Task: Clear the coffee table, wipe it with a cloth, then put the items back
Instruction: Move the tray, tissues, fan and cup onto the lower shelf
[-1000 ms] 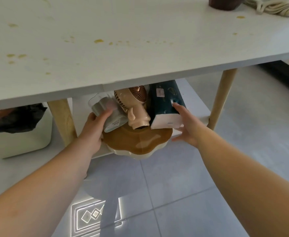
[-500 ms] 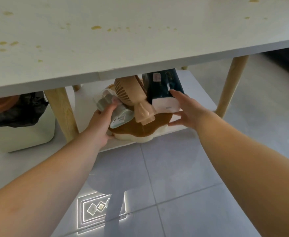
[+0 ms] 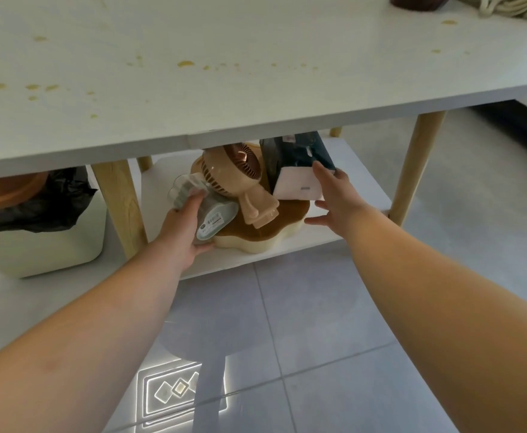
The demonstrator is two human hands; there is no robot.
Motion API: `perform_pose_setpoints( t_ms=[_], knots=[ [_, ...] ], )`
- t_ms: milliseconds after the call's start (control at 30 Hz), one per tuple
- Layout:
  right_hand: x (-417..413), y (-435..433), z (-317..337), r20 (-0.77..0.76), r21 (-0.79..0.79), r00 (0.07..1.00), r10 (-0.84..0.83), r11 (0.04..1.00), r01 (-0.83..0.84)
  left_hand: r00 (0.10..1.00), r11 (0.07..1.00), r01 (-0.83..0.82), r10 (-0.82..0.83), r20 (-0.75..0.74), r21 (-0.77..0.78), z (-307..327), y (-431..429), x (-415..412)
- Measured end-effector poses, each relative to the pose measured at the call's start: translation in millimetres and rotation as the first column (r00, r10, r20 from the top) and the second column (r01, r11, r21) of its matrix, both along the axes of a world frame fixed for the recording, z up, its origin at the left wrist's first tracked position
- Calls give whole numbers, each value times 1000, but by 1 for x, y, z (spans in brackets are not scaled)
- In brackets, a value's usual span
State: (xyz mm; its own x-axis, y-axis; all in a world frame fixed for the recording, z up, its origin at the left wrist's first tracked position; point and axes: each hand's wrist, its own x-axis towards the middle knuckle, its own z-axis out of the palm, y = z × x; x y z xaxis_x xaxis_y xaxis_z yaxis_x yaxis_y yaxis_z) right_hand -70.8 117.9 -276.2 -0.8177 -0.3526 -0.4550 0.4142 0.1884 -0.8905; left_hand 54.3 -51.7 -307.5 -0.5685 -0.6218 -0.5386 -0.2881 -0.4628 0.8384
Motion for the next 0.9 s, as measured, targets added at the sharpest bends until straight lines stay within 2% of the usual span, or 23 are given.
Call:
perform_pose_setpoints(
  t_ms=[167, 300, 367, 433, 467, 533, 600, 667, 733, 900],
  knots=[
    [3, 3, 4, -24, 50, 999, 40, 998, -38, 997, 996, -71, 71, -12, -61, 1, -2, 2],
    [9, 4, 2, -90, 115, 995, -42, 992, 53, 992, 980, -126, 128, 2, -151, -3, -3, 5],
    [14, 4, -3, -232, 141, 960, -157, 971, 193, 987, 968, -159, 163, 3, -193, -5, -5, 6],
    [31, 2, -8, -466, 161, 867, -178, 946, 281, 984, 963, -173, 177, -3, -206, -5, -5, 8],
    [43, -1, -10, -586, 179, 803, -112, 948, 263, 983, 961, -179, 183, -1, -213, -5, -4, 9],
    [67, -11, -14, -747, 282, 653, 125, 949, 141, 979, 952, -192, 202, 19, -236, -6, -3, 11],
    [81, -23, -20, -754, 478, 518, 405, 878, 10, 973, 941, -196, 221, 63, -275, -7, -3, 13],
    [86, -32, -25, -668, 633, 456, 588, 771, -69, 969, 928, -169, 219, 117, -332, -7, -3, 15],
    [85, -38, -27, -614, 686, 454, 646, 721, -99, 966, 910, -129, 205, 159, -395, -6, 0, 18],
    [83, -51, -24, -641, 687, 390, 661, 721, -93, 969, 869, -65, 173, 178, -490, -7, 7, 21]
  ],
)
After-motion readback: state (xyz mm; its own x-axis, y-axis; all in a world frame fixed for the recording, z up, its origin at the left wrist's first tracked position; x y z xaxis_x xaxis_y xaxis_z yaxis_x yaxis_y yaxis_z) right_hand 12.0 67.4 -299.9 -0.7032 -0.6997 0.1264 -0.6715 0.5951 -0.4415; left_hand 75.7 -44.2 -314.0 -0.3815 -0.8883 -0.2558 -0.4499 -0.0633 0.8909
